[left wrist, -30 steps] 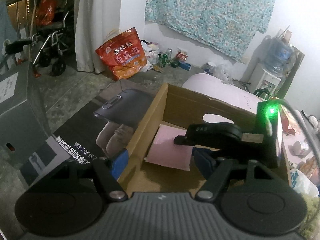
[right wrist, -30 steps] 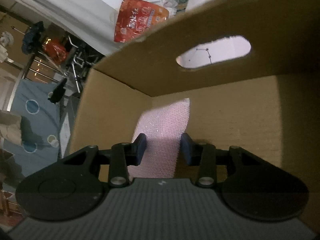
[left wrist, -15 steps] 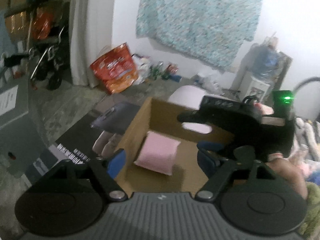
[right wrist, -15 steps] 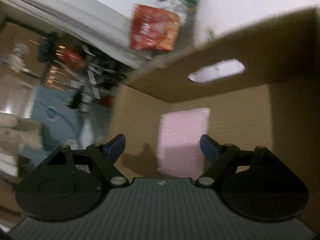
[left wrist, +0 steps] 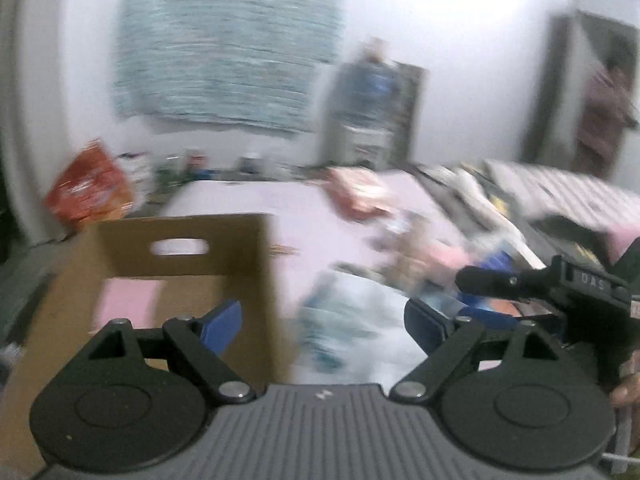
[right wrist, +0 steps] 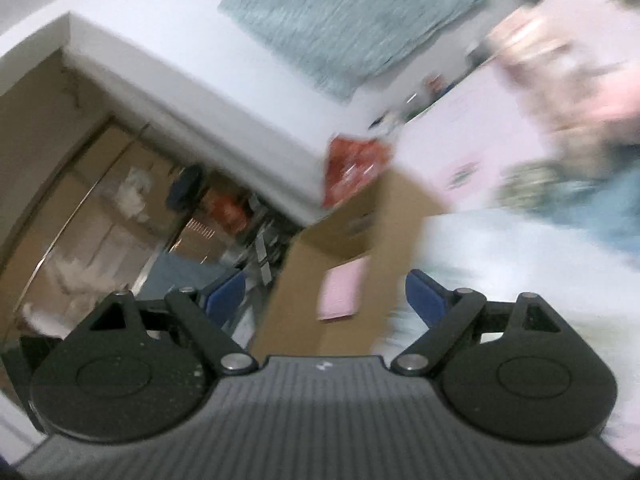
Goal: Organize soft objects
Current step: 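Reach the left tool to the blue bandage box and close on it, then lift the blue bandage box with the left tool toward the cardboard box, then lower the bandage box beside the pink sponge and open the left tool, then grasp the blue wipes pack with the left tool while the right tool grasps the small carton, then carry the wipes pack into the box with the left tool while the right tool carries the carton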
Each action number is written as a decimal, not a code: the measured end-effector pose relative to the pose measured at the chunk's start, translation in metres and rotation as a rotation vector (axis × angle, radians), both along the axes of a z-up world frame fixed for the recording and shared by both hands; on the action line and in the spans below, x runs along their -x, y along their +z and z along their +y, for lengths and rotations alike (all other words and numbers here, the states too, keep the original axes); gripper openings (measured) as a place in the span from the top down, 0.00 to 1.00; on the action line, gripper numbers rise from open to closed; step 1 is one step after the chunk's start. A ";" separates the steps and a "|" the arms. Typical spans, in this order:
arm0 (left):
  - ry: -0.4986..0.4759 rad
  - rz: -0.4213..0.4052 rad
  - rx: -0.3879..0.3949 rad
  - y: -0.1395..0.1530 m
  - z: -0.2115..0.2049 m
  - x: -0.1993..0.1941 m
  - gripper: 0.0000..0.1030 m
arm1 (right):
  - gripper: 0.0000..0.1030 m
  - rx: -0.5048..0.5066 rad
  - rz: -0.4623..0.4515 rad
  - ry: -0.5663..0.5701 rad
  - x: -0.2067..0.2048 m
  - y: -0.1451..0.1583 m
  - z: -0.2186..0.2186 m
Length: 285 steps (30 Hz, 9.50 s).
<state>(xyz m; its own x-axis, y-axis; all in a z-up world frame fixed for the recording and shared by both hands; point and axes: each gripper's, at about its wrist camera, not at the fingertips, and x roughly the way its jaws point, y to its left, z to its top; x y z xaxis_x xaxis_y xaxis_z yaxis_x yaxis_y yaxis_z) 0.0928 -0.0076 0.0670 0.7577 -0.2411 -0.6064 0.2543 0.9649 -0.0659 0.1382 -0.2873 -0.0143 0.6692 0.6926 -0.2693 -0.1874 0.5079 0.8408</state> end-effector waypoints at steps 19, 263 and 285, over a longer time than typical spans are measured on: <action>-0.337 0.237 -0.225 -0.106 -0.207 -0.073 0.44 | 0.61 0.182 0.122 -0.364 0.068 -0.095 -0.137; -0.552 0.303 -0.592 -0.152 -0.349 -0.190 0.41 | 0.59 0.391 0.053 -0.505 -0.089 -0.153 -0.214; -0.413 0.256 -0.250 -0.016 -0.262 -0.142 0.58 | 0.79 0.271 -0.172 -0.522 -0.022 -0.067 -0.205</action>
<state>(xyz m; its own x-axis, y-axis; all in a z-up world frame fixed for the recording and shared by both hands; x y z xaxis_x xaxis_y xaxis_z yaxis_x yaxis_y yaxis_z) 0.2346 -0.2696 0.0514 0.4510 -0.3119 -0.8363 0.6212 0.7824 0.0432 0.1598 -0.4919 -0.0812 0.9511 0.1840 -0.2481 0.0221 0.7606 0.6489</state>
